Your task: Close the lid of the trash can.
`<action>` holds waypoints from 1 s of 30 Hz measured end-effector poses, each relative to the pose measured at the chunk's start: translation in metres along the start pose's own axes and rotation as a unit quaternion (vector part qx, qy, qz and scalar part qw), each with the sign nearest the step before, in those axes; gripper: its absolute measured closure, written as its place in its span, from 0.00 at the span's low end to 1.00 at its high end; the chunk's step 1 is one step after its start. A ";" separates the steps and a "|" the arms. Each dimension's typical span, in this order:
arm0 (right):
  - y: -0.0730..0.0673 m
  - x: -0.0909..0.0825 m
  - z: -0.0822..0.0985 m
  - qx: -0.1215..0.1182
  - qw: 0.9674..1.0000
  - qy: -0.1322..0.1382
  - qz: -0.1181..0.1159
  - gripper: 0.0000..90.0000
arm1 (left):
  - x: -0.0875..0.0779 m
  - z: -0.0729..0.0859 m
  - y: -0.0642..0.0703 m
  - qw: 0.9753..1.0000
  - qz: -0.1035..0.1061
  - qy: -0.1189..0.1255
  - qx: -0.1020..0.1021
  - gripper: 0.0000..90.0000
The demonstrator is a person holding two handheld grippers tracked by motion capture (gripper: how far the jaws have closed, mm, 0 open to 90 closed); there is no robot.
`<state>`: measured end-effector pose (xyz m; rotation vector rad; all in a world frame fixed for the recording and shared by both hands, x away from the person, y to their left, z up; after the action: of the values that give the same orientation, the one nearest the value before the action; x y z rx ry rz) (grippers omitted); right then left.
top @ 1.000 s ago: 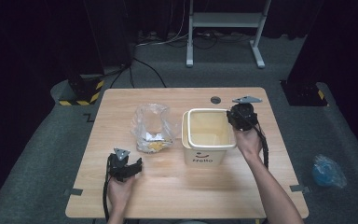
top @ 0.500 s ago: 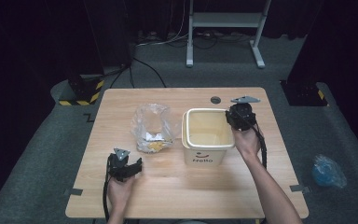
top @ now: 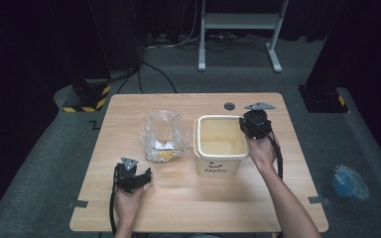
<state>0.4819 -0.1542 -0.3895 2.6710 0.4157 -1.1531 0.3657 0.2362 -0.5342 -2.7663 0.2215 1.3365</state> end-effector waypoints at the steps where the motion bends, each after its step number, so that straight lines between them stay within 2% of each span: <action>1: 0.000 0.000 0.000 0.001 1.000 -0.001 0.001 0.88 | 0.000 0.000 0.000 1.000 0.000 0.000 0.000 0.31; 12: -0.005 0.001 -0.003 0.005 1.000 -0.011 0.004 0.88 | 0.000 0.000 0.000 1.000 0.000 0.000 0.000 0.31; 30: -0.012 0.005 -0.004 -0.001 1.000 -0.014 0.007 0.88 | 0.000 0.000 0.000 1.000 0.000 0.000 0.000 0.31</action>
<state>0.4837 -0.1414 -0.3910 2.6484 0.3920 -1.1842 0.3657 0.2361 -0.5342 -2.7666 0.2207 1.3360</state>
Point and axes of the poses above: each handheld gripper's, and its own axes: x roughly forward along the jaws, z roughly out of its underside, y roughly to its right, the point moved 1 cm from there along x, roughly forward along the jaws, and after that the axes turned 10 degrees about -y, right-handed, at the moved point
